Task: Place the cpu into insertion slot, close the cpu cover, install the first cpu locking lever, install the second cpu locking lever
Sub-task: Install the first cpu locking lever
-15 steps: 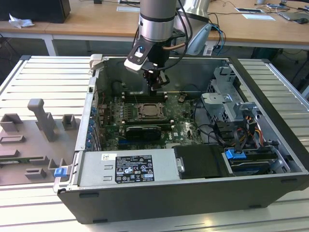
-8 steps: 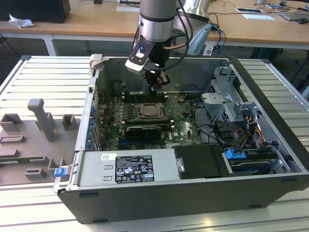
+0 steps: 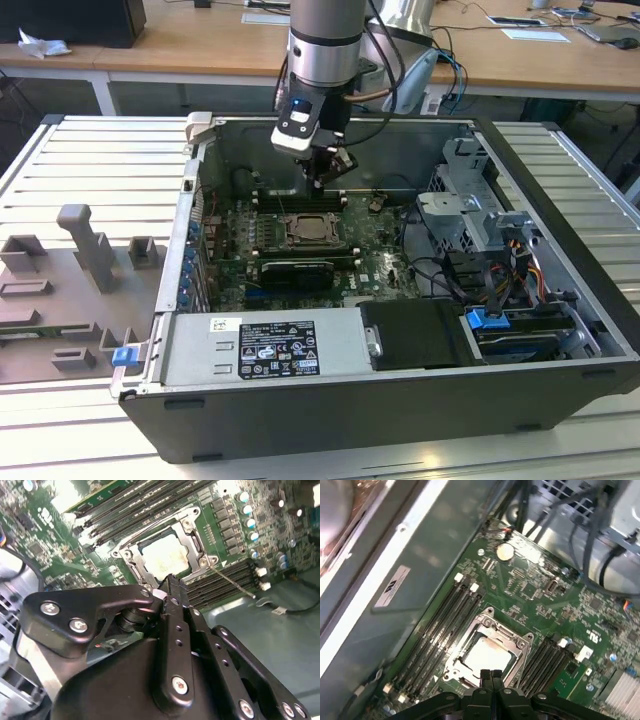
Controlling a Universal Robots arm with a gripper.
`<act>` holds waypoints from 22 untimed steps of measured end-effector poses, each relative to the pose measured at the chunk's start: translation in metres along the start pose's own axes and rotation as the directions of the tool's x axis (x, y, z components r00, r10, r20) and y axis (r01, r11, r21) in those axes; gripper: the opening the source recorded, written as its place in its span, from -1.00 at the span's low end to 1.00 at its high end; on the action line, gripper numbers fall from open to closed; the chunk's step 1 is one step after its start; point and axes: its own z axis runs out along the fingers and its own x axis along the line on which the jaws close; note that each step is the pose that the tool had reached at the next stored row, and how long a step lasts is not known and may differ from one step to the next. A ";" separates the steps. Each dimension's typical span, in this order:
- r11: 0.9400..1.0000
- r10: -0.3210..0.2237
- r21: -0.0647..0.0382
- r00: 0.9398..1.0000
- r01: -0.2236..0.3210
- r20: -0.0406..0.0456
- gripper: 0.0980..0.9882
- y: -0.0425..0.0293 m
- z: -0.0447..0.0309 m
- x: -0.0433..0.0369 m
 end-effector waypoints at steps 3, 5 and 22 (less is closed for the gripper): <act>0.996 -0.093 0.001 0.996 0.093 -0.001 -0.98 0.0000 0.0001 0.0000; 0.993 -0.117 0.001 0.993 0.117 -0.002 -0.98 0.0000 0.0001 0.0000; 0.945 -0.328 0.001 0.945 0.328 -0.005 -0.98 0.0000 0.0003 0.0000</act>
